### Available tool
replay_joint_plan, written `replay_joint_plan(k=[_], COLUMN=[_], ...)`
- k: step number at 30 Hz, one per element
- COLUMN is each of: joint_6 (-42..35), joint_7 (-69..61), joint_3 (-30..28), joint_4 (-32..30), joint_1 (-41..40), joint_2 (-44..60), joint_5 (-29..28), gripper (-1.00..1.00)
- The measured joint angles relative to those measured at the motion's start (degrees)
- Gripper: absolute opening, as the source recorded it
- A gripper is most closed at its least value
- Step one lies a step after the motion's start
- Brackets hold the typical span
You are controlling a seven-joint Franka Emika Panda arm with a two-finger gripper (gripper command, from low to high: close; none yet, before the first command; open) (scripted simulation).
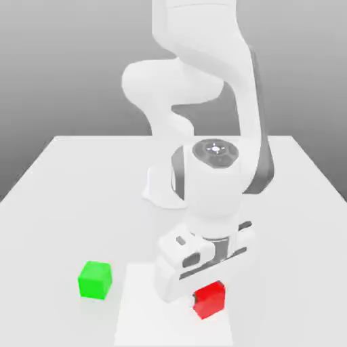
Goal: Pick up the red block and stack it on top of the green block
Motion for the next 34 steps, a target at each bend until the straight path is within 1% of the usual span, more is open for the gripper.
replay_joint_plan(k=[2,7,9,17,23,27,30,31,34], joint_6=[-0.1,-7.9,-10.0,-13.4,-15.4,-10.8,-5.8,-4.4,-4.4], joint_7=[0.0,0.5,-2.0,-22.6,-39.9,-44.7,-47.1,-47.8,-47.8], joint_3=[0.0,-0.3,-1.2,-6.3,-11.3,-11.6,-10.5,-10.0,-10.0], joint_4=[0.0,-1.4,-2.0,-4.4,-6.2,-6.1,-5.9,-5.9,-5.9], joint_1=[-0.1,0.1,-1.4,-13.7,-20.2,-20.1,-20.6,-21.0,-21.0], joint_2=[-0.2,-9.3,-12.0,-18.1,-21.7,-17.0,-11.7,-10.1,-10.1], joint_5=[-0.1,-0.7,-1.3,-3.7,-3.7,-0.6,2.6,3.6,3.6], gripper=[-1.00,-1.00,-1.00,-1.00,-1.00,-1.00,-1.00,1.00,1.00])
